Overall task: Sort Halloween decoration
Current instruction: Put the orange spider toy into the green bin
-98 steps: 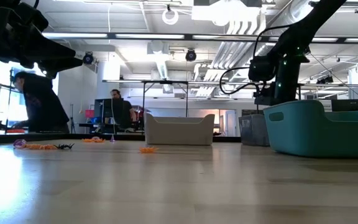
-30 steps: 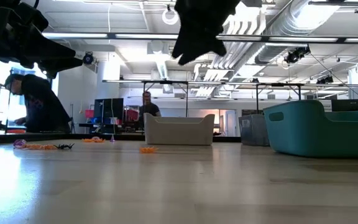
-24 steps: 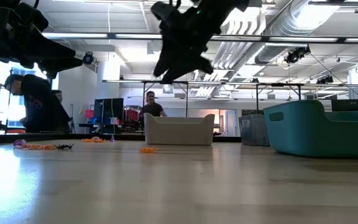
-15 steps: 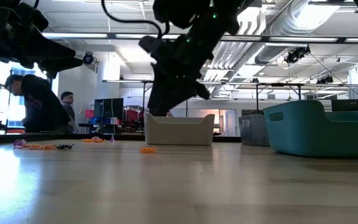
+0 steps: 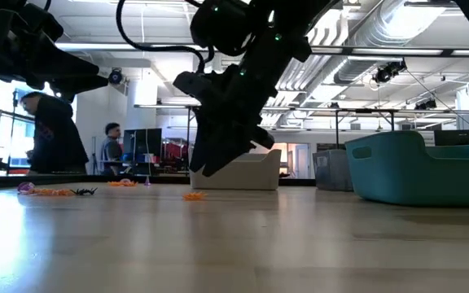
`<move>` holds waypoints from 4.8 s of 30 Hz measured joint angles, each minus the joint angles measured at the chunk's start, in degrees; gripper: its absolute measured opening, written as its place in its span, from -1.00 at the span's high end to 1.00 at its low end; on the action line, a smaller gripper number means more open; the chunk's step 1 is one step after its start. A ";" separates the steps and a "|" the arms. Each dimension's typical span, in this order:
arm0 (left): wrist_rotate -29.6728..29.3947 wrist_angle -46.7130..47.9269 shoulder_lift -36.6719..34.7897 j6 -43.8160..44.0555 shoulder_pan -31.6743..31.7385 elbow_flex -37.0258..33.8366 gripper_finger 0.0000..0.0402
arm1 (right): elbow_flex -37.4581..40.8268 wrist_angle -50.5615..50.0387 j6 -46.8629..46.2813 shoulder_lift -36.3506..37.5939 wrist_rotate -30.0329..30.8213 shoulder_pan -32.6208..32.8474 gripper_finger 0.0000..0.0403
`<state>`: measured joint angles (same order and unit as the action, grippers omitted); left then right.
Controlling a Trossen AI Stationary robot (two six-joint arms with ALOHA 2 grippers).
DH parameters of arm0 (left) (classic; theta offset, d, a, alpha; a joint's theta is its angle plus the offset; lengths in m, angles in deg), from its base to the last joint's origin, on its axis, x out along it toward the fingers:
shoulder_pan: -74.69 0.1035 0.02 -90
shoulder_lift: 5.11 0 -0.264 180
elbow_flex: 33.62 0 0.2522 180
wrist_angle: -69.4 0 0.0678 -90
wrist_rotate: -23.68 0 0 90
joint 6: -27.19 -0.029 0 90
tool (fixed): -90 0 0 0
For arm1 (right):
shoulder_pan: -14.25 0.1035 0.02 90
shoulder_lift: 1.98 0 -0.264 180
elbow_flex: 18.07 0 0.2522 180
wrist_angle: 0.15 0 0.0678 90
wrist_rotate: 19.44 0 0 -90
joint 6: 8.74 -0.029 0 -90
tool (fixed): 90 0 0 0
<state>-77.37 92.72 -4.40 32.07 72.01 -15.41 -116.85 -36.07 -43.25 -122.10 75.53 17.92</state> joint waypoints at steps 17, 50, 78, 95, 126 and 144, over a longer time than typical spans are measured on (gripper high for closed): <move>0.00 -0.01 0.02 0.00 0.00 0.00 0.07 | -0.04 5.88 -0.62 -4.62 1.73 1.76 0.40; 0.00 0.00 0.02 0.00 0.00 0.00 0.07 | -0.09 3.30 -0.55 -5.73 6.84 1.07 0.93; 0.00 -0.01 0.02 0.01 0.00 -0.01 0.07 | -26.60 -47.83 -6.97 -5.90 17.45 4.85 0.98; 0.00 0.00 0.00 0.00 0.01 0.00 0.07 | -26.23 -66.56 -34.73 -2.01 26.20 12.21 0.98; 0.00 -0.01 0.02 0.01 0.00 0.00 0.07 | 38.75 -37.18 -61.08 46.81 14.62 13.78 0.98; 0.00 0.00 0.02 0.00 0.01 -0.01 0.07 | 47.47 -24.77 -55.50 47.74 13.98 13.09 0.68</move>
<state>-77.37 92.72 -4.38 32.07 72.02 -15.42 -69.37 -60.84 -98.75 -74.36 89.50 31.00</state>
